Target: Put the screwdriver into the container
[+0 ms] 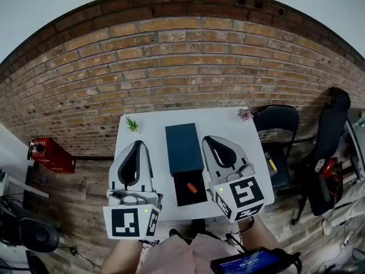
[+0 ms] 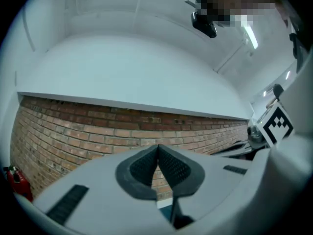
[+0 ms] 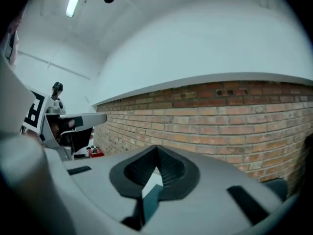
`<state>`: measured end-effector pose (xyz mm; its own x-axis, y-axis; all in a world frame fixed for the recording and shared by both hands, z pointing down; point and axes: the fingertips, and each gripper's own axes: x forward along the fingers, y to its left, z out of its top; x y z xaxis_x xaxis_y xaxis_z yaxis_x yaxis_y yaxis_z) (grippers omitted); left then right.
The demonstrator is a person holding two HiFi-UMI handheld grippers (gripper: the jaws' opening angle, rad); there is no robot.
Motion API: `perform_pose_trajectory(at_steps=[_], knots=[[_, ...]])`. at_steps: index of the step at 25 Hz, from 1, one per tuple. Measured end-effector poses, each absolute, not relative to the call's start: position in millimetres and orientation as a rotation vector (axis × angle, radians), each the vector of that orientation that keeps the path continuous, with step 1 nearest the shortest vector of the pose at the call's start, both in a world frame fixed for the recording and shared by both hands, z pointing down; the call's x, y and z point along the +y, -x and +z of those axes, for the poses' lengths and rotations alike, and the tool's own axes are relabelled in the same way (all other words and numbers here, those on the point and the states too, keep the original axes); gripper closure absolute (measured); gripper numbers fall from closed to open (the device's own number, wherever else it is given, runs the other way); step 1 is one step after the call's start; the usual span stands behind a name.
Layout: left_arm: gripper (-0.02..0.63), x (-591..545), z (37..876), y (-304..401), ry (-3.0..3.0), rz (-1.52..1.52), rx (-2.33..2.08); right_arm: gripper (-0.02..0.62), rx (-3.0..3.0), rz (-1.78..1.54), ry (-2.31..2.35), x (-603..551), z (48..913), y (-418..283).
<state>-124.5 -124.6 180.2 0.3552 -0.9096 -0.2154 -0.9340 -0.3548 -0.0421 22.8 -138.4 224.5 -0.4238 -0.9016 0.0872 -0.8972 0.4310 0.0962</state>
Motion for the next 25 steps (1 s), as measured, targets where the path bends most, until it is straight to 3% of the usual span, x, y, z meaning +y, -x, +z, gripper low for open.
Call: perform_pose_trajectory(at_steps=[25], knots=[[0.594, -128.7, 177.3, 81.6, 2.456, 0.210, 1.605, 0.597, -2.568, -0.198, -1.649, -131.6, 200.3, -45.4]])
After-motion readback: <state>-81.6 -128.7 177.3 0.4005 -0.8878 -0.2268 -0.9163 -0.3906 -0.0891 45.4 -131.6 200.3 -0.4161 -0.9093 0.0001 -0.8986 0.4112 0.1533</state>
